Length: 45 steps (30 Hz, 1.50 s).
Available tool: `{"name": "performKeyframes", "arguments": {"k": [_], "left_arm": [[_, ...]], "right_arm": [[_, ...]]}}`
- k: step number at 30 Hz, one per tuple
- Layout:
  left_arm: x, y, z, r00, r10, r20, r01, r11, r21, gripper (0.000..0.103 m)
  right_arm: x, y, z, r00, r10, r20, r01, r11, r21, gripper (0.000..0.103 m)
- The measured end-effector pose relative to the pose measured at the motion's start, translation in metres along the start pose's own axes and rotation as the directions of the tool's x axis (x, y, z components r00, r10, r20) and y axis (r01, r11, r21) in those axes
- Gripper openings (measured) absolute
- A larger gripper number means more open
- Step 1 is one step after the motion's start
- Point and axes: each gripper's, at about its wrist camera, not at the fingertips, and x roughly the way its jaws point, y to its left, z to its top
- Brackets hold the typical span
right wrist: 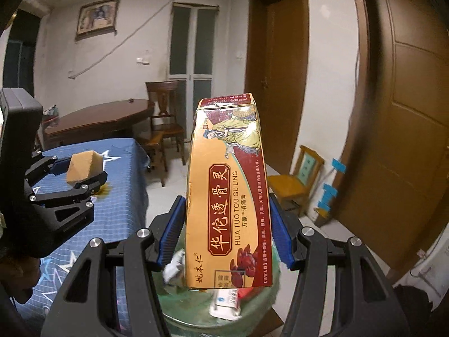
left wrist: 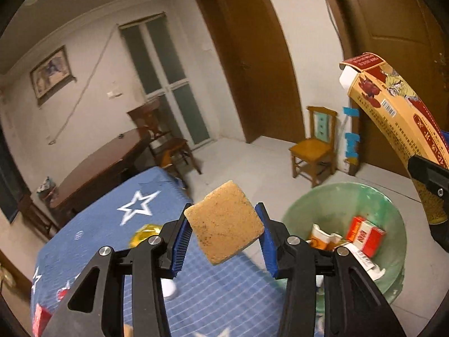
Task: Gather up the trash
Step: 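Carry the sponge cube and medicine box over the green bin, then open both grippers to drop the sponge and box into the bin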
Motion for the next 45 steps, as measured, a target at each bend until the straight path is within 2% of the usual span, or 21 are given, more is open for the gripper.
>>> {"name": "performKeyframes", "arguments": {"k": [9,13,21,32,35,36,37,45], "left_arm": [[0.04,-0.046,-0.009,0.991,-0.121,-0.059,0.123,0.992,0.038,0.046],[0.045,-0.052,-0.016,0.983,-0.161,-0.084,0.165,0.985,0.049,0.046],[0.057,-0.06,-0.023,0.976,-0.189,-0.11,0.195,0.98,0.049,0.046],[0.063,-0.048,-0.02,0.968,-0.212,-0.131,0.22,0.974,0.047,0.046],[0.073,-0.05,-0.02,0.961,-0.215,-0.174,0.228,0.972,0.059,0.052],[0.078,-0.048,-0.019,0.958,-0.214,-0.191,0.226,0.973,0.048,0.061],[0.082,-0.044,-0.019,0.954,-0.22,-0.205,0.231,0.973,0.029,0.064],[0.088,-0.021,-0.024,0.945,-0.238,-0.223,0.238,0.971,-0.027,0.064]], "right_arm": [[0.008,-0.025,-0.021,0.997,-0.034,-0.069,0.037,0.998,0.041,0.055],[0.009,-0.03,-0.025,0.995,-0.04,-0.086,0.045,0.998,0.054,0.055],[0.02,-0.041,-0.026,0.993,0.003,-0.118,0.007,0.996,0.086,0.055],[0.027,-0.046,-0.022,0.987,0.083,-0.141,-0.062,0.988,0.143,0.056],[0.037,-0.046,-0.02,0.983,0.098,-0.158,-0.076,0.987,0.141,0.057],[0.042,-0.046,-0.021,0.98,0.097,-0.172,-0.073,0.987,0.145,0.061],[0.046,-0.048,-0.021,0.979,0.103,-0.177,-0.076,0.985,0.153,0.066],[0.055,-0.049,-0.024,0.973,0.131,-0.187,-0.097,0.978,0.182,0.066]]}}
